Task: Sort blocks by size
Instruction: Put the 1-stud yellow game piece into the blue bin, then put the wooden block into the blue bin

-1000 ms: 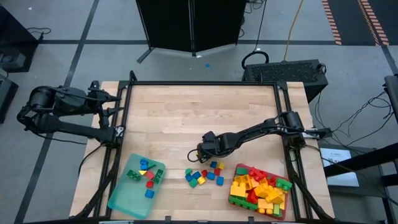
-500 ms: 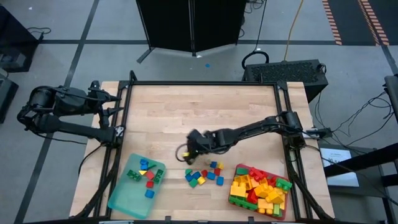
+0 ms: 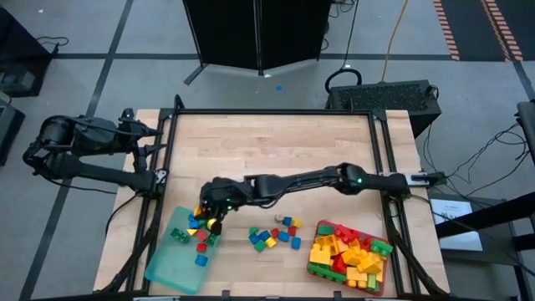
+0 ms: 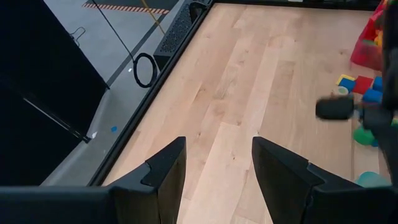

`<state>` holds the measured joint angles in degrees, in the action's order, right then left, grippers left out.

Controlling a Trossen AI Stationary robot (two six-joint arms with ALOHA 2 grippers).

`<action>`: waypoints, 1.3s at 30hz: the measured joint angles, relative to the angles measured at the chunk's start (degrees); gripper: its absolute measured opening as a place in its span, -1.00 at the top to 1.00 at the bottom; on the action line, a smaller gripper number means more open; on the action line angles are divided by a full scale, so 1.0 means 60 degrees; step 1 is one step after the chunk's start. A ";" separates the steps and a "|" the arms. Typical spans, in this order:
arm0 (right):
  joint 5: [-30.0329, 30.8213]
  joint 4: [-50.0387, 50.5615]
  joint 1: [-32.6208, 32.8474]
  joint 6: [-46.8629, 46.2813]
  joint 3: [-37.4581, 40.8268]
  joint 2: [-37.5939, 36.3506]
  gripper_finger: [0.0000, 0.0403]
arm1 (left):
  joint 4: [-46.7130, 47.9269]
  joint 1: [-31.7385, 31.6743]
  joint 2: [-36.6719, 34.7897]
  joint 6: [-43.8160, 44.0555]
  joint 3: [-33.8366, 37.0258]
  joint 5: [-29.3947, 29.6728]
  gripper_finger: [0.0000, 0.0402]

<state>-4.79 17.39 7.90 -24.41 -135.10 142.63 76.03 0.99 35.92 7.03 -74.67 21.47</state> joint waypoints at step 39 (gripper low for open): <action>0.1687 1.1080 0.0487 0.0570 0.0316 -0.1597 -0.27 | 0.0274 -0.0004 -0.0040 0.0218 0.0004 0.0000 0.07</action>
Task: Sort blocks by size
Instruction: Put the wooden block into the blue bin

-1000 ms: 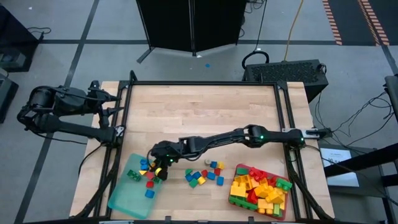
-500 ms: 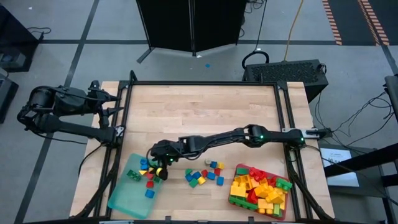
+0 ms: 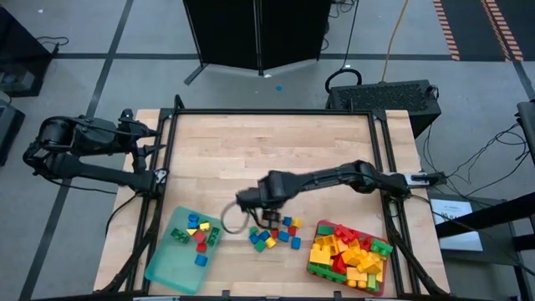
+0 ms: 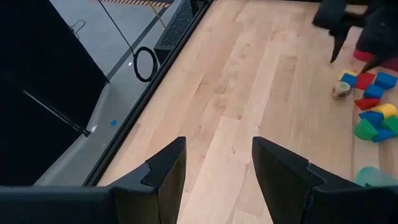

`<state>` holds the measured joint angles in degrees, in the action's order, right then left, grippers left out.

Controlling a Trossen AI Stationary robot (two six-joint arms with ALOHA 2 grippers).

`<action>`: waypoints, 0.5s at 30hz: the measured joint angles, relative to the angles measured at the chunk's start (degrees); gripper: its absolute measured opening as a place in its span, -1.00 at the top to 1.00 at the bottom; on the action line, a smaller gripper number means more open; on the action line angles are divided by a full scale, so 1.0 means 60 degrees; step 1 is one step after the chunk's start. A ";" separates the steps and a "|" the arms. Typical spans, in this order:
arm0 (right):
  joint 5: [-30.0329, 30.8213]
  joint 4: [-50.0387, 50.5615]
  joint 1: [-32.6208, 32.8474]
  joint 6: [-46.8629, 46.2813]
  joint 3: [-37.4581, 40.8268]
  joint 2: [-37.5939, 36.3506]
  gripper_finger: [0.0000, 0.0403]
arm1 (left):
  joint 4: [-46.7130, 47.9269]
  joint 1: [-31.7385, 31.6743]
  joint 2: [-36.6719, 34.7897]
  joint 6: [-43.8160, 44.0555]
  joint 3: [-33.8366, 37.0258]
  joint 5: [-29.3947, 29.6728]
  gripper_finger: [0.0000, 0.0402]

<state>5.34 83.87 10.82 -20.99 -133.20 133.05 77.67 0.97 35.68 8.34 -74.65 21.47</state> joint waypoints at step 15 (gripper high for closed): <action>0.0110 -0.4698 0.0978 -0.0307 0.5565 -0.2108 -0.27 | 0.0153 0.0000 -0.0004 -0.0204 0.0000 0.0108 0.07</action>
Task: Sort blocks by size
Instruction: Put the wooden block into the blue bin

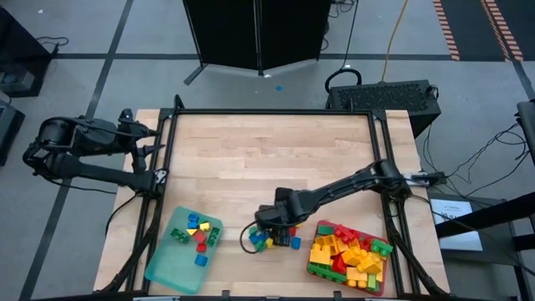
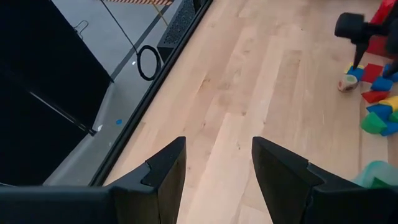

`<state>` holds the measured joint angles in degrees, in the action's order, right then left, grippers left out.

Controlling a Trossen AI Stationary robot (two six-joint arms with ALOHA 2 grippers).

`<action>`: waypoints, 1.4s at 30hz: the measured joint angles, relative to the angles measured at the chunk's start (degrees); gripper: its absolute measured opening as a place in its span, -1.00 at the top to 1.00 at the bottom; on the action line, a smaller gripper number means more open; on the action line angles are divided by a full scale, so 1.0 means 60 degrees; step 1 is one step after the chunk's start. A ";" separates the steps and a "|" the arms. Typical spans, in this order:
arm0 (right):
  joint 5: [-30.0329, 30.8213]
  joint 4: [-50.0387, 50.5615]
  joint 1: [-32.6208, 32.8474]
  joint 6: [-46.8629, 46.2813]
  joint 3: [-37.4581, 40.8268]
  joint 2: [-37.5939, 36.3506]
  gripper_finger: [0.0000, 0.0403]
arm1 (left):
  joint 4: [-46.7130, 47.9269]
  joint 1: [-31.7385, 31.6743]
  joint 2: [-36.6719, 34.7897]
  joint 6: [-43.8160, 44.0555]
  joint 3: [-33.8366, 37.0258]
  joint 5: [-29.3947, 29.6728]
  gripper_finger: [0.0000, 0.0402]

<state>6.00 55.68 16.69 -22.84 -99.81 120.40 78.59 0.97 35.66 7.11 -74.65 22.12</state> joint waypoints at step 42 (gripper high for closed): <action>-0.0568 -0.2352 -0.0761 0.0332 0.1894 0.0652 0.45 | -0.0004 0.0001 0.0000 0.0237 0.0004 0.0362 0.07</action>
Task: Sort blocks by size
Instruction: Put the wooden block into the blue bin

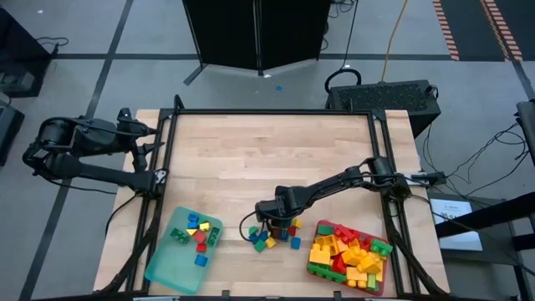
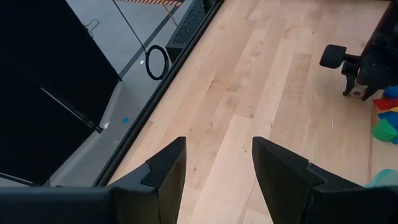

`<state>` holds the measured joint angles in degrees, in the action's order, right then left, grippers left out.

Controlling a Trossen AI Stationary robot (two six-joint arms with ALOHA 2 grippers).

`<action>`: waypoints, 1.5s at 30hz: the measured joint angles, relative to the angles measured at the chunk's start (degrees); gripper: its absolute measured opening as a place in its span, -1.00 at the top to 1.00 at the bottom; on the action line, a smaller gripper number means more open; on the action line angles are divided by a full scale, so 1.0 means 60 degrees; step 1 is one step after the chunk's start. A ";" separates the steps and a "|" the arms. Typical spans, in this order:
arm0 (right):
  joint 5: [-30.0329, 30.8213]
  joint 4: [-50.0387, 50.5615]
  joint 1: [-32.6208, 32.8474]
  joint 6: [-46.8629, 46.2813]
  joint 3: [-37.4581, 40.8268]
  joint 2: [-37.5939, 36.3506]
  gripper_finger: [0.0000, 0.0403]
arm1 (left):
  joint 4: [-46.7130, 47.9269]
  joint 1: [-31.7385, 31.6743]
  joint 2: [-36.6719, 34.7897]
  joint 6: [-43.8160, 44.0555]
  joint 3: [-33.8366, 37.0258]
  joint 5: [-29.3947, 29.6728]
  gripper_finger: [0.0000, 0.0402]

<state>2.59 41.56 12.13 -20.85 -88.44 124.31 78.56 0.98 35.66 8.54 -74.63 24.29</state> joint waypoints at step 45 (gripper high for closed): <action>-0.4498 -0.8286 -0.0691 -0.0934 -0.7436 0.4666 0.45 | 0.0034 -0.0004 -0.0124 0.0029 0.0000 0.0018 0.07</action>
<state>-24.40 -8.15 7.98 -26.45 -133.06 152.31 78.77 0.95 34.92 8.71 -74.63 24.40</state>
